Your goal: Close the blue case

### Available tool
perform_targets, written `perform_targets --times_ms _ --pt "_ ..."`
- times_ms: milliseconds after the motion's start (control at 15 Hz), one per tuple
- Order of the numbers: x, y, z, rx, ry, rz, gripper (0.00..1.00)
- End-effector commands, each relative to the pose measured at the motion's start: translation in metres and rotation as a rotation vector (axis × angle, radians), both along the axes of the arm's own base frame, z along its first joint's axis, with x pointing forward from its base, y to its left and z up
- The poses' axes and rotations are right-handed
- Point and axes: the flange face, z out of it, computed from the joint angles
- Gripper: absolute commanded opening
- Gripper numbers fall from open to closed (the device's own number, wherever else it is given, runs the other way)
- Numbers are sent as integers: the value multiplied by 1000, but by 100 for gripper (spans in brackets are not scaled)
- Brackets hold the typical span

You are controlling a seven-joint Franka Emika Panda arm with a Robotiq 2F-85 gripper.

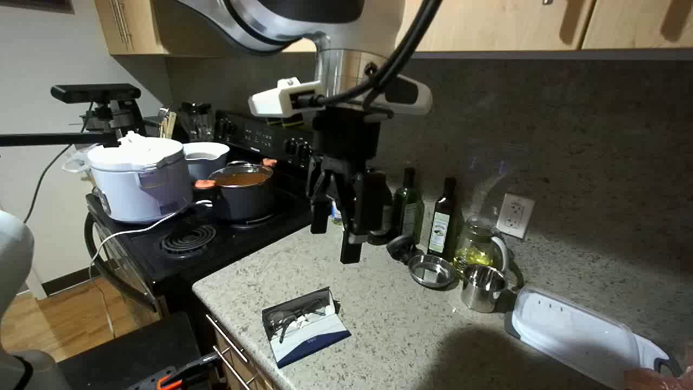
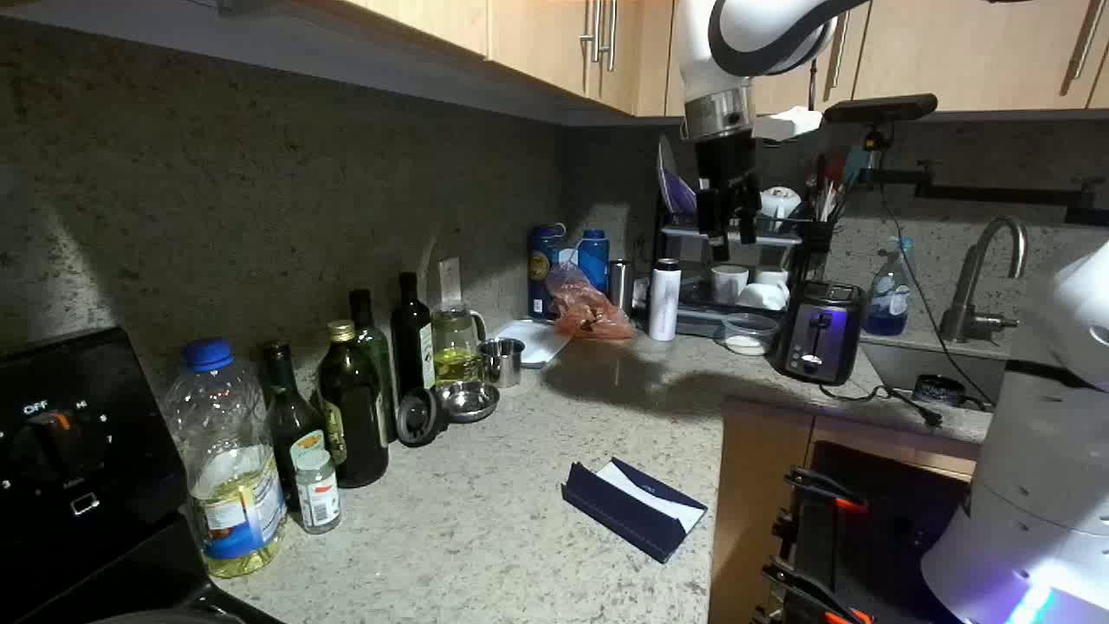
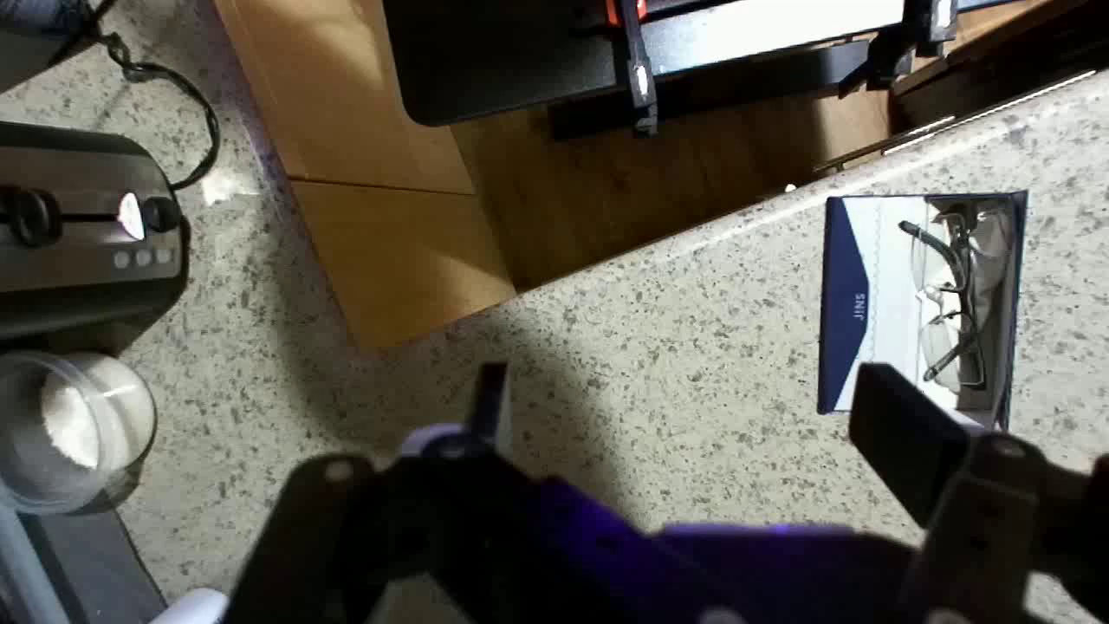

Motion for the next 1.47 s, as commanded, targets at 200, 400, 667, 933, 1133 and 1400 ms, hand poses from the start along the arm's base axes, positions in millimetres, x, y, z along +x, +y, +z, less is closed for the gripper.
perform_targets --times_ms 200,400,667,933,1133,1400 --pt "3 6 -3 2 -4 2 100" --pt "10 22 -12 15 -18 30 100" --pt "18 44 -29 34 -53 72 100" --pt "26 65 -47 22 -113 110 100" --pt "31 78 -65 10 -159 142 100" --pt "36 92 -94 2 -185 162 100"
